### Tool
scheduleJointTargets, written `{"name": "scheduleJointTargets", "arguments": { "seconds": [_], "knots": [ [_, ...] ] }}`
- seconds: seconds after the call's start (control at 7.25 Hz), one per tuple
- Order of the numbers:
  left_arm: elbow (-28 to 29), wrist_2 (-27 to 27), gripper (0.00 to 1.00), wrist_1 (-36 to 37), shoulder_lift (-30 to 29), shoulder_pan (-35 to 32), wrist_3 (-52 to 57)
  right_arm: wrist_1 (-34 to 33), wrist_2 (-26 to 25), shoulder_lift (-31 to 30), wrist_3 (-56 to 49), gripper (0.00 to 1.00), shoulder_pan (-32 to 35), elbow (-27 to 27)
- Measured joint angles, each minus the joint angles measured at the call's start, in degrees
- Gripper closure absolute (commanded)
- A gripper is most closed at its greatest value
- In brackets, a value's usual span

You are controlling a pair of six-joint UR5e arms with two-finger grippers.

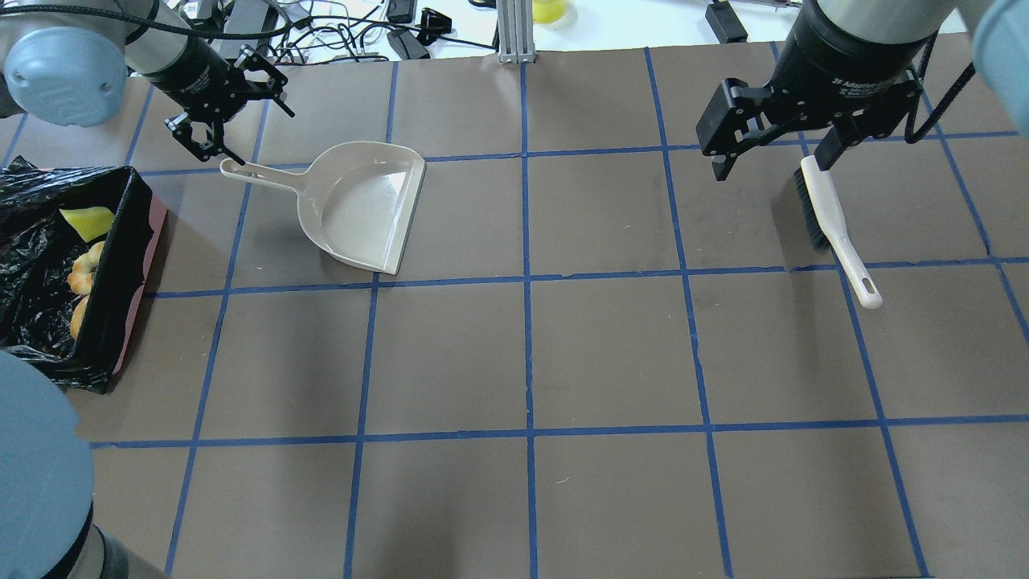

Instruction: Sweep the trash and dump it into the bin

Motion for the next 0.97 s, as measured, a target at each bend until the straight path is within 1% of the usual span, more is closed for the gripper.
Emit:
{"name": "scheduleJointTargets", "arguments": {
  "seconds": [0.14,0.41,0.69,0.97],
  "knots": [
    [-0.05,0.92,0.0,-1.71,1.61,0.0,7.13,0.0,0.04,0.0,0.0,0.0,0.01,0.0],
    [-1.02,6.36,0.0,-3.82,5.21,-0.02,19.91,0.0,0.05,0.0,0.0,0.0,0.02,0.0],
    [-1.47,8.38,0.0,-8.8,9.77,-0.87,23.27,0.0,0.04,0.0,0.0,0.0,0.0,0.0],
    [-1.01,9.02,0.0,-11.33,13.82,-5.43,23.07,0.0,0.03,0.0,0.0,0.0,0.0,0.0]
  ]
}}
